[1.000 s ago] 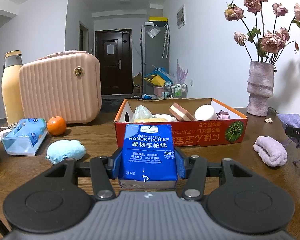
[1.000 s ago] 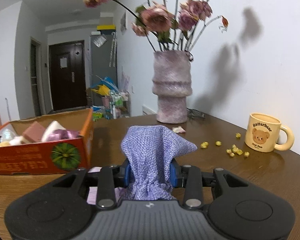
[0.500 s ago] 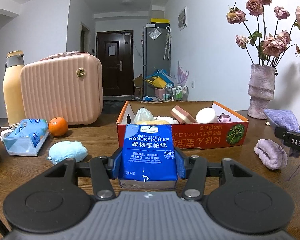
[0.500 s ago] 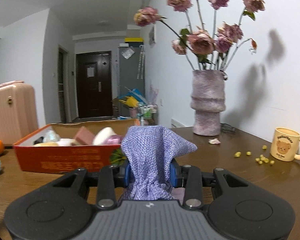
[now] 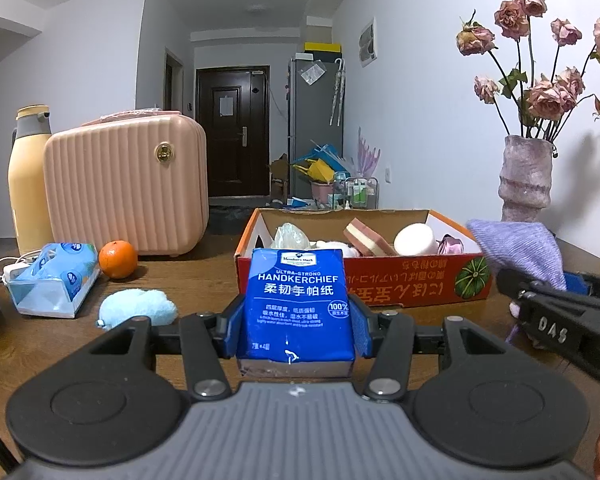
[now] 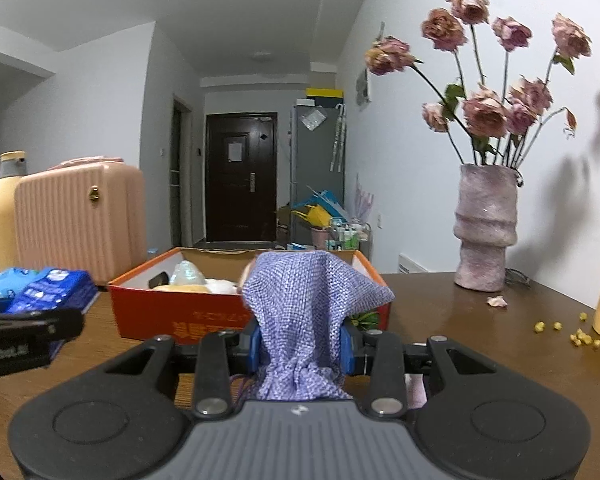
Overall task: Organize soft objects
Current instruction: 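Carry the tissue pack with the left gripper while the right carries the pouch to the box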
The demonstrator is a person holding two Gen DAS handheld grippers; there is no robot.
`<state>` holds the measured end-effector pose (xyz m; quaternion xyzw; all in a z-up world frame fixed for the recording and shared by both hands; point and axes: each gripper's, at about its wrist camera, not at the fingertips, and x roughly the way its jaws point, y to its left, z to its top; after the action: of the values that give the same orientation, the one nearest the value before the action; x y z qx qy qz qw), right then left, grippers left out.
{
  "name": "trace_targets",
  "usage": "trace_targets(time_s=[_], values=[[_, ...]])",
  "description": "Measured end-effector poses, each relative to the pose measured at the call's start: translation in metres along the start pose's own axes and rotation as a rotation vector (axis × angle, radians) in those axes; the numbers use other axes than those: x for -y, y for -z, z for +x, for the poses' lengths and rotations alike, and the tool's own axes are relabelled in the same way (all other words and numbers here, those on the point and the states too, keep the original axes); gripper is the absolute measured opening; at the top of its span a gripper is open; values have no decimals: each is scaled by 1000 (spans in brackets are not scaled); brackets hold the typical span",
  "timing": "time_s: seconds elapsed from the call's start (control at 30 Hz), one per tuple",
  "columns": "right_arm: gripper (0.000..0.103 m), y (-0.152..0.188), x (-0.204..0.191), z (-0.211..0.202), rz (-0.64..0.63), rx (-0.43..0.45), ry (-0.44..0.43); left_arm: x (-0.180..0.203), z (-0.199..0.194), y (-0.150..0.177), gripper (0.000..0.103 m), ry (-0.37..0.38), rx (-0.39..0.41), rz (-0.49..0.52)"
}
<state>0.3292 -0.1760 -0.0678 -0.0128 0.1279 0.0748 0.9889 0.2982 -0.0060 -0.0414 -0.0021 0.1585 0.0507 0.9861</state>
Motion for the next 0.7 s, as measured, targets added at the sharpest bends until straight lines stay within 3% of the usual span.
trace_targets(time_s=[0.7], values=[[35, -11, -19, 33, -36, 52, -17, 8, 35, -25, 53, -2, 38, -45]])
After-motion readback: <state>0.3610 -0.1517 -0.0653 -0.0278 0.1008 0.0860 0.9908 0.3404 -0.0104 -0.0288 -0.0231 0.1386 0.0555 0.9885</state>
